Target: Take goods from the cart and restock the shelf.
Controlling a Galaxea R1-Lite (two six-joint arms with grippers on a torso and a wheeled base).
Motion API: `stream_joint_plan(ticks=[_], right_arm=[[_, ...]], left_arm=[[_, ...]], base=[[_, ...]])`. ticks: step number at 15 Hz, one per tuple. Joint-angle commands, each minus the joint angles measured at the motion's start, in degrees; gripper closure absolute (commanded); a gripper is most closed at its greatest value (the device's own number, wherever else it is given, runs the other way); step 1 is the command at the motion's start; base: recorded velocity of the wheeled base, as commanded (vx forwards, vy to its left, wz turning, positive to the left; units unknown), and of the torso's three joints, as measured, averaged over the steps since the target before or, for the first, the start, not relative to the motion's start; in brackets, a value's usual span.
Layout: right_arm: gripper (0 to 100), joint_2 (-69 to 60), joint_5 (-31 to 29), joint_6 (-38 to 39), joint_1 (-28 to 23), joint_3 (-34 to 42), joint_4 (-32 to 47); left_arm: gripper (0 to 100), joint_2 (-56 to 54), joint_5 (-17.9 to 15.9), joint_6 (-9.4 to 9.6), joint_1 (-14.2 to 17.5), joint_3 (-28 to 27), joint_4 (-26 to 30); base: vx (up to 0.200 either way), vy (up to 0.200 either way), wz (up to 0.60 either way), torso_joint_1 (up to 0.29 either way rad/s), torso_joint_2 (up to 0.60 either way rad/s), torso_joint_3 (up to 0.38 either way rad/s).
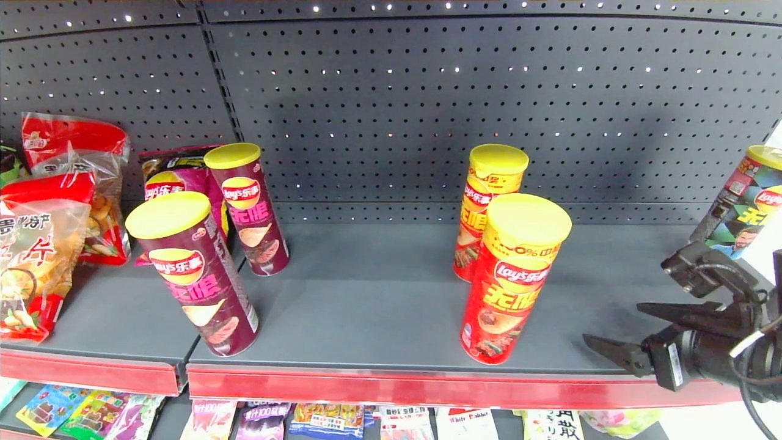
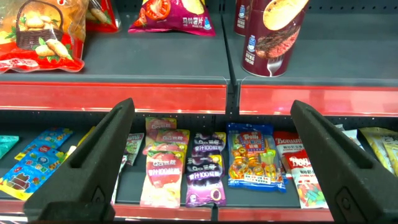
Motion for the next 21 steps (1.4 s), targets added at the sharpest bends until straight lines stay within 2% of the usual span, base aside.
stream_joint_plan(ticks=[1, 4, 7, 16, 21], right_arm=[[0, 3.9, -2.8, 4.0, 3.8, -2.8, -0.1], [0, 5.3, -6.0, 10.1, 9.2, -4.3, 0.0], [0, 7.0, -6.1, 10.3, 11.0, -4.5, -0.3], [0, 9.7, -6.1, 9.9, 11.3, -5.2, -1.5], [0, 11.4, -6.1, 9.7, 13.4, -5.3, -2.1]], left_arm=[[0, 0.0, 0.0, -0.02, 0.0, 0.0, 0.0], [0, 0.0, 0.0, -0.02, 0.0, 0.0, 0.0], [0, 0.0, 0.0, -0.02, 0.0, 0.0, 0.0], [0, 0.0, 0.0, -0.02, 0.0, 0.0, 0.0], [0, 0.0, 0.0, -0.02, 0.0, 0.0, 0.0]], base=[[0.000, 0.000, 0.00, 0.000, 0.00, 0.000], [0.000, 0.000, 0.00, 0.000, 0.00, 0.000], [0.000, 0.000, 0.00, 0.000, 0.00, 0.000], [0.000, 0.000, 0.00, 0.000, 0.00, 0.000], [0.000, 0.000, 0.00, 0.000, 0.00, 0.000]])
